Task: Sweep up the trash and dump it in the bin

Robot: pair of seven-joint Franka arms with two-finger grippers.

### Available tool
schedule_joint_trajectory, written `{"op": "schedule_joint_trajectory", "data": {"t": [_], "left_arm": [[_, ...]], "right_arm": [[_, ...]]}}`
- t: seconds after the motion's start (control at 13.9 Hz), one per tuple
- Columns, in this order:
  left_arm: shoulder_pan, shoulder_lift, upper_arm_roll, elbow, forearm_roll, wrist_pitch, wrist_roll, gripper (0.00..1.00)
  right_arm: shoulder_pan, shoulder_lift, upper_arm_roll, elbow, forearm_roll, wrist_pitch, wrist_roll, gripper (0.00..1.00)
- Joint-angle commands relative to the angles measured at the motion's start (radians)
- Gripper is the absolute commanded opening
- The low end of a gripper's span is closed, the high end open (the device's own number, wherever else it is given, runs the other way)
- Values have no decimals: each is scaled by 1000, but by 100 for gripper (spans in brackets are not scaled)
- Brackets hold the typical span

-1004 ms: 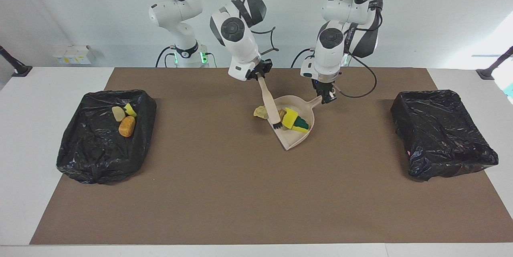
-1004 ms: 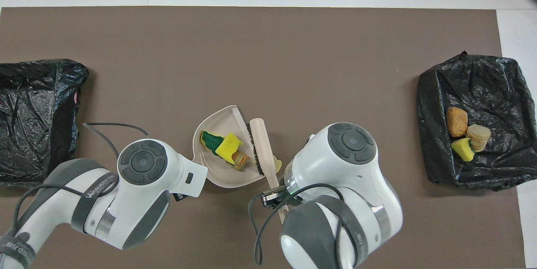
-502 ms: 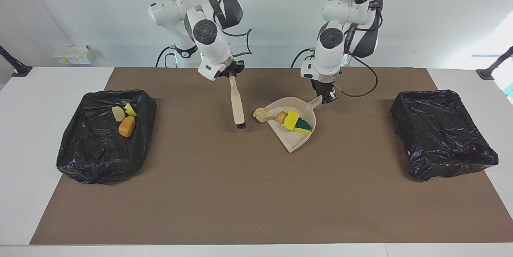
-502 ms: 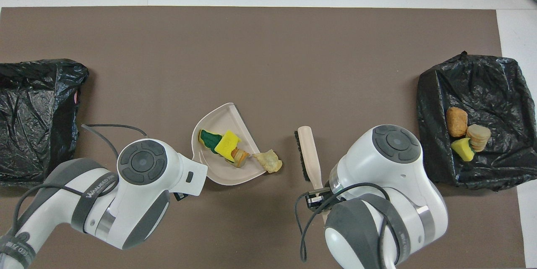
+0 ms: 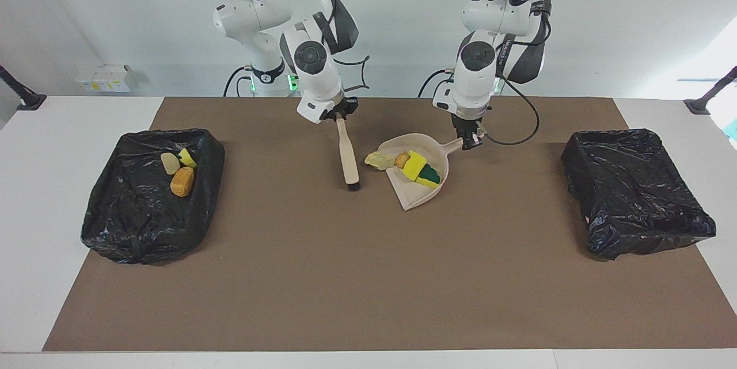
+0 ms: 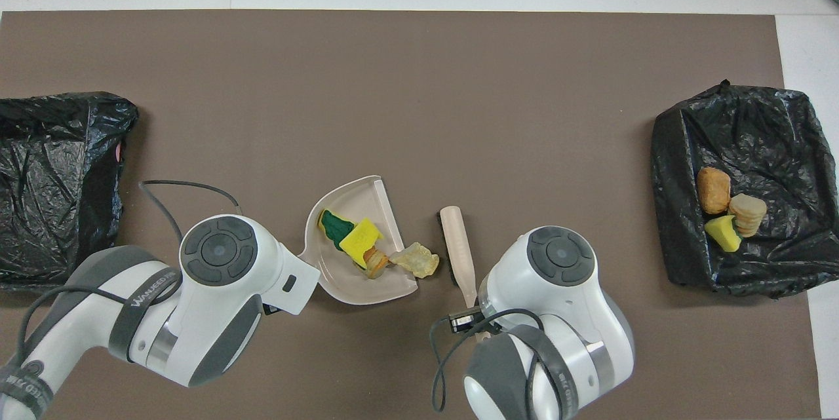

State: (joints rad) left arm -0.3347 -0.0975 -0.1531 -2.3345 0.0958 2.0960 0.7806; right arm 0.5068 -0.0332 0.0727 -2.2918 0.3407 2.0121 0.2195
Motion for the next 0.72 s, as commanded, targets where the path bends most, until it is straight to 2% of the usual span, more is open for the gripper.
{"op": "schedule_joint_trajectory", "data": {"t": [0.0, 0.14, 0.29, 0.5, 0.65], "left_arm": [[-1, -8, 4, -16, 5, 6, 23, 0], [-1, -8, 4, -19, 5, 6, 20, 0], [-1, -10, 4, -23, 5, 6, 16, 0], [0, -11, 3, -23, 4, 4, -133, 0], [-1, -11, 3, -23, 4, 4, -193, 0]], "right_arm": [[35, 6, 3, 8, 154, 55, 9, 0], [102, 42, 4, 12, 286, 167, 21, 0], [140, 71, 4, 23, 319, 237, 64, 0], [139, 65, 1, 34, 317, 191, 73, 0], [103, 33, -13, 34, 279, 70, 78, 0]]}}
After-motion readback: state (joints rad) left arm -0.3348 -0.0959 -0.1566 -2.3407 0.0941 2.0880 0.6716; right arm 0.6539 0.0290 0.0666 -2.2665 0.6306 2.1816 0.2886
